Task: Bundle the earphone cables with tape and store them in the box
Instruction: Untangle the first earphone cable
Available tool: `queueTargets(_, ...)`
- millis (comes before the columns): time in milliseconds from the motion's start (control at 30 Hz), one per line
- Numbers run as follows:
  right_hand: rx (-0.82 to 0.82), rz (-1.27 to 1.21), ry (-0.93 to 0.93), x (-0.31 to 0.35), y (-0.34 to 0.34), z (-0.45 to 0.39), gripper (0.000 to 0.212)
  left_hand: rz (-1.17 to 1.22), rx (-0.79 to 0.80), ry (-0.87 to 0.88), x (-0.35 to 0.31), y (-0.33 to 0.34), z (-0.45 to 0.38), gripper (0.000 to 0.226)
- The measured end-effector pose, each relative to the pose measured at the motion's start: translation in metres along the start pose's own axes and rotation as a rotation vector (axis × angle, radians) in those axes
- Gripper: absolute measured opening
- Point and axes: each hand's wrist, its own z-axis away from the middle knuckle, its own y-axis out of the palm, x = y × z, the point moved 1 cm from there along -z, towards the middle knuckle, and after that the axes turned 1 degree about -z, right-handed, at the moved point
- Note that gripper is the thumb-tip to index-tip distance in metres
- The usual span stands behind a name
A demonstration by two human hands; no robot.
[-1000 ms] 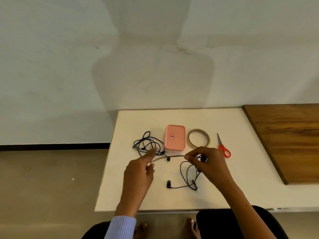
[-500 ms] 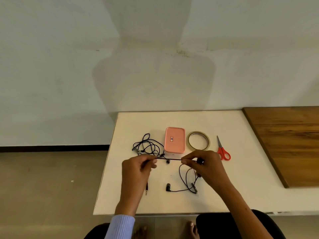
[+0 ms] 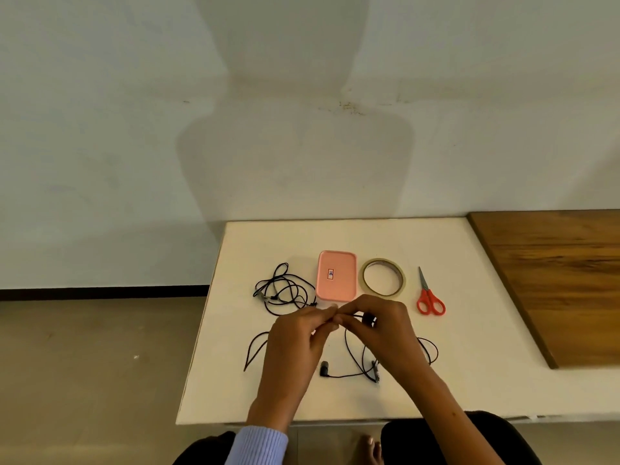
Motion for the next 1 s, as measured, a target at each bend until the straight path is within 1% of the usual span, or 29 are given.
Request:
queueTargets(100, 0.035, -0.028, -0.009, 0.003, -0.002, -0.001, 0.007, 0.056, -0.017, -0.002, 0.002, -0.003, 0.001, 0.024)
queueTargets(167, 0.055, -0.02, -0.011, 0.003, -0.006, 0.001, 0.007, 0.067, -0.06, -0.023, 0.006, -0.006, 0.002, 0.021)
queueTargets(300, -0.057, -0.033, 0.017, -0.008, -0.029, 0.001, 0.018, 0.146, -0.219, -0.185, 0.022, -0.021, 0.001, 0.018)
queueTargets(367, -0.099, -0.02, 0.034, -0.013, -0.037, 0.002, 0.024, 0.137, -0.263, -0.23, 0.028, -0.027, 0.002, 0.017)
queueTargets(433, -0.126, -0.001, 0.046, -0.017, -0.039, 0.004, 0.023, 0.095, -0.24, -0.273, 0.029, -0.027, 0.004, 0.017)
queueTargets(500, -0.158, 0.01, 0.046, -0.019, -0.037, 0.005, 0.022, -0.017, -0.162, -0.292, 0.029, -0.023, 0.006, 0.025)
queueTargets(567, -0.156, 0.041, 0.033, -0.016, -0.033, 0.004, 0.023, -0.128, -0.096, -0.24, 0.025, -0.017, 0.006, 0.04)
queueTargets(633, -0.097, 0.071, 0.024, -0.011, -0.023, 0.003, 0.017, -0.079, -0.026, -0.142, 0.016, -0.011, 0.004, 0.049)
queueTargets(700, -0.03, 0.083, 0.01, -0.005, -0.011, 0.003, 0.007, 0.014, 0.038, -0.068, 0.007, -0.005, 0.002, 0.044)
queueTargets(767, 0.013, 0.053, -0.007, -0.001, -0.001, 0.003, 0.005, 0.017, 0.059, -0.039, 0.003, -0.002, 0.0, 0.032)
queueTargets(833, 0.029, 0.008, -0.016, 0.0, 0.003, 0.002, 0.005, 0.036, 0.027, -0.049, 0.004, -0.002, 0.0, 0.024)
queueTargets(933, 0.055, -0.007, -0.033, 0.002, -0.002, 0.001, 0.005, 0.075, -0.022, -0.064, 0.009, -0.007, 0.001, 0.019)
queueTargets(1000, 0.036, -0.03, -0.009, -0.001, -0.011, 0.0, 0.006, 0.13, -0.09, -0.13, 0.015, -0.013, 0.001, 0.015)
